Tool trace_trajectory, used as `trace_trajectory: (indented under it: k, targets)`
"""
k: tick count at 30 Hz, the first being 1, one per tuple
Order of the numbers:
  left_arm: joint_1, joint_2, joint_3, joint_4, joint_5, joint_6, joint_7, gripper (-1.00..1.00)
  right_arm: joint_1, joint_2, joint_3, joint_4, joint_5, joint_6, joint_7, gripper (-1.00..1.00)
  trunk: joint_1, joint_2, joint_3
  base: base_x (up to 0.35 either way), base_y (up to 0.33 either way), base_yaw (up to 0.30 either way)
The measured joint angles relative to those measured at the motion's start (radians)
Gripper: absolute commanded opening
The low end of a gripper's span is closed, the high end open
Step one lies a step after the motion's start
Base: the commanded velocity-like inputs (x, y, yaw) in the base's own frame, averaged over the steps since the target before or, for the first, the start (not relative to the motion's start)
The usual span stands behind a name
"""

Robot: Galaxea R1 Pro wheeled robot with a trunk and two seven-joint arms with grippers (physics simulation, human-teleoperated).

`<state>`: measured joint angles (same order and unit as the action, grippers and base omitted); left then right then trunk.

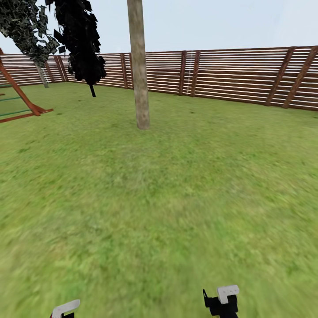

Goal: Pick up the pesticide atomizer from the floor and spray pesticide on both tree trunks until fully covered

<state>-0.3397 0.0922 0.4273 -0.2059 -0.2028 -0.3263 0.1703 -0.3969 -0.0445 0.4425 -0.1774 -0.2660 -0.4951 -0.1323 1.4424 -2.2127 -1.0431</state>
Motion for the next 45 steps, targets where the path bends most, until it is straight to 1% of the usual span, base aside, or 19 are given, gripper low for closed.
trace_trajectory:
  k: [11, 39, 42, 45]
  targets:
    - [0.0, -0.001, 0.0, -0.003, 0.0, 0.0, 0.001, -1.0, 0.0, 0.004, 0.001, 0.0, 0.001, 0.0, 0.001, 1.0, 0.0, 0.0, 0.0, 0.34, 0.009, 0.001]
    - [0.0, 0.001, 0.002, -0.005, -0.001, 0.0, 0.012, -1.0, 0.0, -0.001, 0.0, 0.005, 0.002, 0.0, -0.002, 1.0, 0.0, 0.0, 0.0, 0.34, 0.09, 0.0]
    - [0.0, 0.001, 0.002, -0.006, -0.001, 0.0, 0.012, -1.0, 0.0, 0.0, 0.0, 0.033, 0.0, 0.0, -0.004, 1.0, 0.0, 0.0, 0.0, 0.34, 0.092, 0.0]
    - [0.0, 0.002, 0.002, -0.005, -0.002, 0.003, 0.012, -1.0, 0.0, 0.001, 0.0, 0.041, 0.0, 0.0, -0.003, 1.0, 0.0, 0.0, 0.0, 0.34, 0.091, 0.0]
